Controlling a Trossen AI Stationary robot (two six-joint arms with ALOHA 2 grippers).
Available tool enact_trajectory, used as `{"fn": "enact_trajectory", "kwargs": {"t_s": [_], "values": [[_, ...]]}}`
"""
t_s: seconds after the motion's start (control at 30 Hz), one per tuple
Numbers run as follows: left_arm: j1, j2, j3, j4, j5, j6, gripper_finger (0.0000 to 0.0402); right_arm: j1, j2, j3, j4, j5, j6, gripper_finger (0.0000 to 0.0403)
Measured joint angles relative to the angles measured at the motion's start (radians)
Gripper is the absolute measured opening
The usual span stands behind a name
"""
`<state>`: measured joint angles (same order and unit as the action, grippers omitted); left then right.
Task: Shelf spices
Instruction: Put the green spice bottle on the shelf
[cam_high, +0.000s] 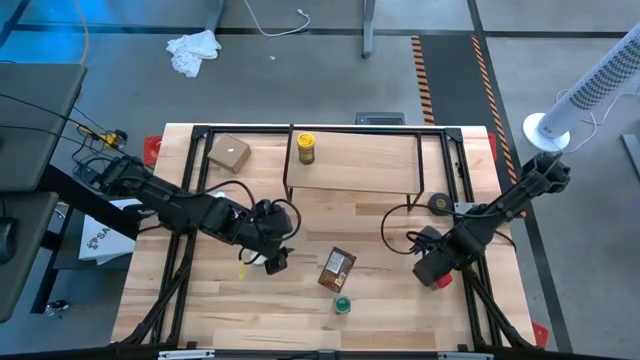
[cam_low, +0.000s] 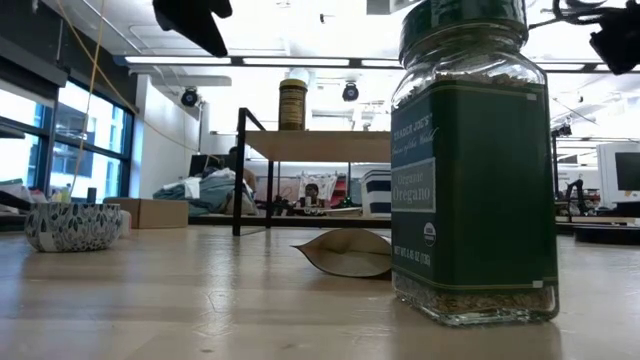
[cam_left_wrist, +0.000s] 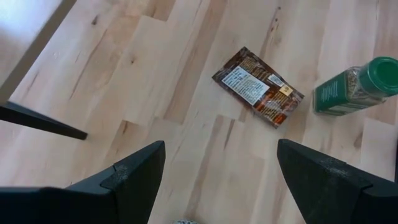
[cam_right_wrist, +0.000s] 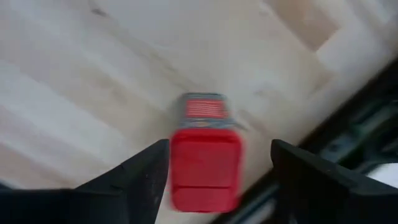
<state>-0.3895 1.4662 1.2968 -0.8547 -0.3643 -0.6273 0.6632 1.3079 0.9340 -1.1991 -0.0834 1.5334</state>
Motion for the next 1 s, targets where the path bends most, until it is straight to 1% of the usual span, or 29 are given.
{"fn": "enact_trajectory", "kwargs": {"t_s": [0.13,0.33,0.47,0.7,1.0], "values": [[0.012,0.0,0.0,0.001,0.023,0.001,0.0307,0.032,-0.005,0.0,0.071,0.02,0.087,0.0277],[0.024,0.0,0.0,0.019,0.029,0.002,0.0307,0.107,0.019,0.0,0.006,0.034,0.199,0.0277],[0.024,0.0,0.0,0.026,0.038,0.003,0.0307,0.141,0.021,0.0,0.047,0.047,0.242,0.0277],[0.024,0.0,0.0,0.03,0.04,0.003,0.0307,0.159,0.057,0.0,0.04,0.058,0.299,0.0277],[0.024,0.0,0.0,0.03,0.041,0.003,0.0307,0.159,0.126,0.0,0.105,0.065,0.283,0.0277]]}}
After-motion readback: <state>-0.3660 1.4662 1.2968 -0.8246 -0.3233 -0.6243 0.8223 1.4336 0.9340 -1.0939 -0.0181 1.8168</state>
